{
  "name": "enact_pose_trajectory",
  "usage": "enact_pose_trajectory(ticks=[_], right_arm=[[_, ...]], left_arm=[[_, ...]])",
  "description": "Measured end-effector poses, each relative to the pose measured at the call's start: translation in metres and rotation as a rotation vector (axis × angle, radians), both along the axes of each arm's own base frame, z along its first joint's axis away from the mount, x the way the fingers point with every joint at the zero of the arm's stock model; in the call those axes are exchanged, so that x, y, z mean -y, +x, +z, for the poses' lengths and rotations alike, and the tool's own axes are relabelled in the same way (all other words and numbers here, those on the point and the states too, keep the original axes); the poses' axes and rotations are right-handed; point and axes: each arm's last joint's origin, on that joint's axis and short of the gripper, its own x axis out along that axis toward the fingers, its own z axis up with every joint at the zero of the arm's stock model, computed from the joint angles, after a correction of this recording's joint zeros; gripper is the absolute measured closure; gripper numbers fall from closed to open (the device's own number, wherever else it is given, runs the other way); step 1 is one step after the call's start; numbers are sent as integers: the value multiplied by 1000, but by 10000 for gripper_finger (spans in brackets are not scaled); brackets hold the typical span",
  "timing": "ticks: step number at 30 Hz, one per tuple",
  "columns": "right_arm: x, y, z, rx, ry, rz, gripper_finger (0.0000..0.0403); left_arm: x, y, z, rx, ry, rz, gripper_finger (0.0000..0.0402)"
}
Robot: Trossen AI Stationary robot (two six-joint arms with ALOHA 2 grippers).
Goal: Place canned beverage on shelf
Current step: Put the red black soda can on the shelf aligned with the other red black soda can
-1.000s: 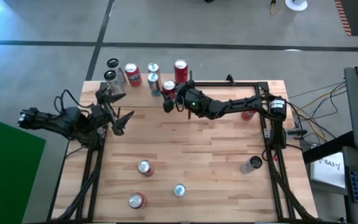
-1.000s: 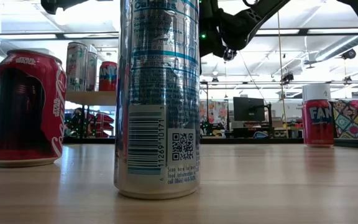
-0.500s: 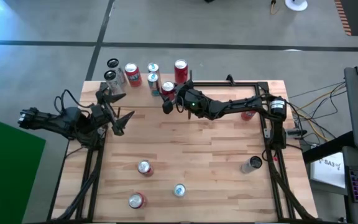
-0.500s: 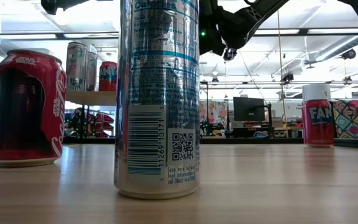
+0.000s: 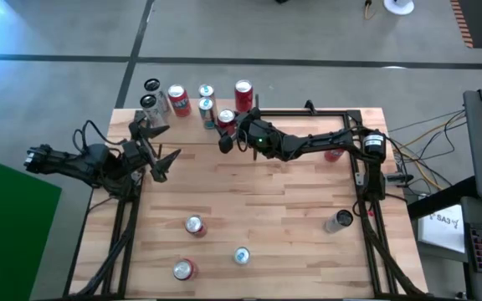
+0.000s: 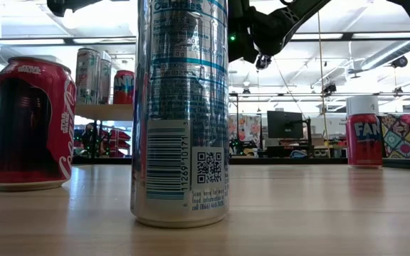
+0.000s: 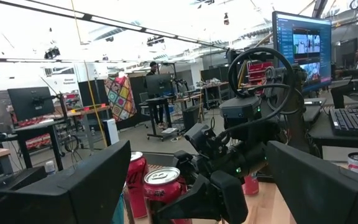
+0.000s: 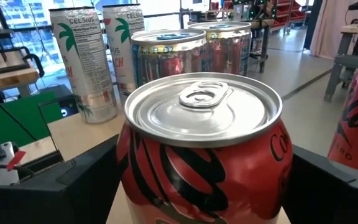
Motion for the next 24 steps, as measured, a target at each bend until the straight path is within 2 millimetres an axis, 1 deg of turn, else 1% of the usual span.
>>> enact_pose_trajectory(ticks=[18, 24], right_arm=[[-1, 1, -1, -64, -65, 33, 51], [-2, -1, 5, -52, -70, 33, 51]], left_arm=[[0, 0, 0, 0, 0, 0, 43], [0, 0, 0, 0, 0, 0, 43]])
